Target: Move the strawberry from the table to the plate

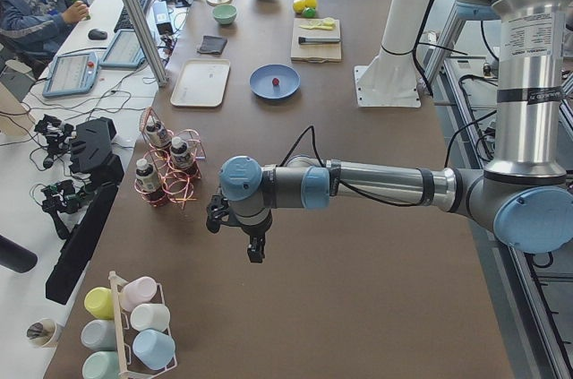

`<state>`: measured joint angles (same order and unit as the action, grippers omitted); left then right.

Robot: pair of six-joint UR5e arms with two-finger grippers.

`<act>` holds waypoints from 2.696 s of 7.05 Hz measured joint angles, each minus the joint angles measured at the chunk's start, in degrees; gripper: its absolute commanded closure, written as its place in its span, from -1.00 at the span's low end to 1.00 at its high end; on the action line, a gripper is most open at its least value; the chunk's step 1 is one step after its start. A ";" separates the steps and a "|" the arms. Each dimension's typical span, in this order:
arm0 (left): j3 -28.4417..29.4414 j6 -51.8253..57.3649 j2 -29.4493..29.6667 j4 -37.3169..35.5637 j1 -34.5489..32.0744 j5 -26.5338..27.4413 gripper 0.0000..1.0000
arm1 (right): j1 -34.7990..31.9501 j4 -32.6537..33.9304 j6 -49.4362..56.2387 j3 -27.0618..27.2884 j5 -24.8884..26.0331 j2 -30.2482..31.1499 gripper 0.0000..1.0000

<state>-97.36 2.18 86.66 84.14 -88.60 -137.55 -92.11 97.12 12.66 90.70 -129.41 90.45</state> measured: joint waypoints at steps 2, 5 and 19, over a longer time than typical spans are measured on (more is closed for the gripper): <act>0.30 0.00 0.00 -0.03 -0.14 0.00 -0.96 | 0.00 -0.04 0.00 -0.05 -0.10 0.01 -1.00; 0.34 0.01 0.00 -0.03 -0.16 0.00 -0.96 | 0.00 -0.08 0.00 0.22 -2.43 0.36 -1.00; 0.61 0.02 0.07 -0.03 -0.17 -0.09 -0.96 | 0.08 -0.09 0.02 -0.24 -2.80 -0.21 -1.00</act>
<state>-96.76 2.20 86.74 84.11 -88.77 -137.64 -92.03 97.03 12.67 90.46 -132.21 90.24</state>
